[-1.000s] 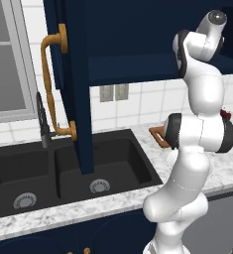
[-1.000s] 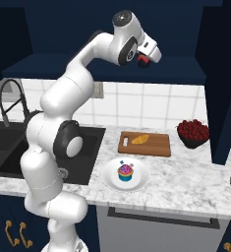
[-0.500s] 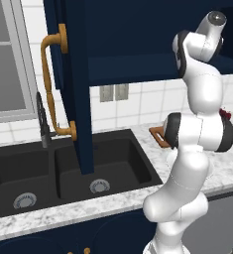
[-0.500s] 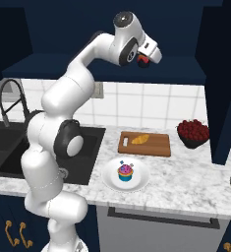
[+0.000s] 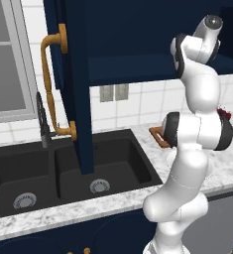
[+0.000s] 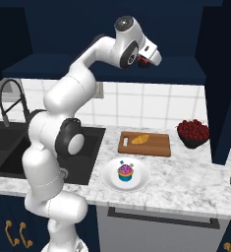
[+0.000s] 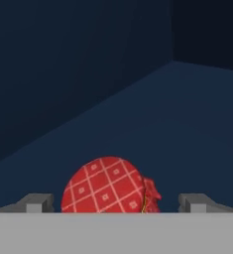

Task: From the different types of pastries on the counter, select a croissant and place it on the cutting board. Then retrieve a jar of jam from the cabinet and place it alongside the croissant on the cutting board.

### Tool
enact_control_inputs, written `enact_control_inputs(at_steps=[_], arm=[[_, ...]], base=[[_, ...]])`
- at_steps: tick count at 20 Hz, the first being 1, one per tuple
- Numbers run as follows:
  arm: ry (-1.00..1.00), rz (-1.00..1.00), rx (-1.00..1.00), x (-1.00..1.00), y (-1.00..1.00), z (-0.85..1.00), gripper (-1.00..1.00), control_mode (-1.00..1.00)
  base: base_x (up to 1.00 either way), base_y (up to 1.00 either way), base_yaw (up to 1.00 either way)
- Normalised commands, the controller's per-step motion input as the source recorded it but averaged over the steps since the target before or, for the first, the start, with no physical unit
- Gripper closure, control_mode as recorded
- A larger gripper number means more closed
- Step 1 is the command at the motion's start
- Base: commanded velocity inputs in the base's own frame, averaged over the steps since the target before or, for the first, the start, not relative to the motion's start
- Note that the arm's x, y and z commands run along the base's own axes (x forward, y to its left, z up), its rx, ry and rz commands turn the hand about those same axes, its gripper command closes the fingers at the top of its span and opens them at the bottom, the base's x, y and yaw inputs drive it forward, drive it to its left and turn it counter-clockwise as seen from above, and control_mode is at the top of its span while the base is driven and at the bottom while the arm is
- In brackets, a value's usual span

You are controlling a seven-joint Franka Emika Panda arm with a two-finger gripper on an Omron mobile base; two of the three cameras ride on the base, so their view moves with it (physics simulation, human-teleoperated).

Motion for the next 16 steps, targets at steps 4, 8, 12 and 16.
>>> enact_control_inputs(at_steps=[4, 8, 12, 16], arm=[[0.00, 0.00, 0.00, 0.28, 0.00, -0.06, -1.00, -1.00], [-0.02, 0.01, 0.00, 0.31, -0.06, -0.13, 1.00, -1.00], [-0.01, 0.01, 0.00, 0.09, -0.13, -0.12, 1.00, -1.00], [-0.08, 0.01, 0.00, -0.45, -0.15, 0.12, 1.00, -1.00]], base=[[0.00, 0.00, 0.00], [0.00, 0.00, 0.00], [0.00, 0.00, 0.00], [0.00, 0.00, 0.00]])
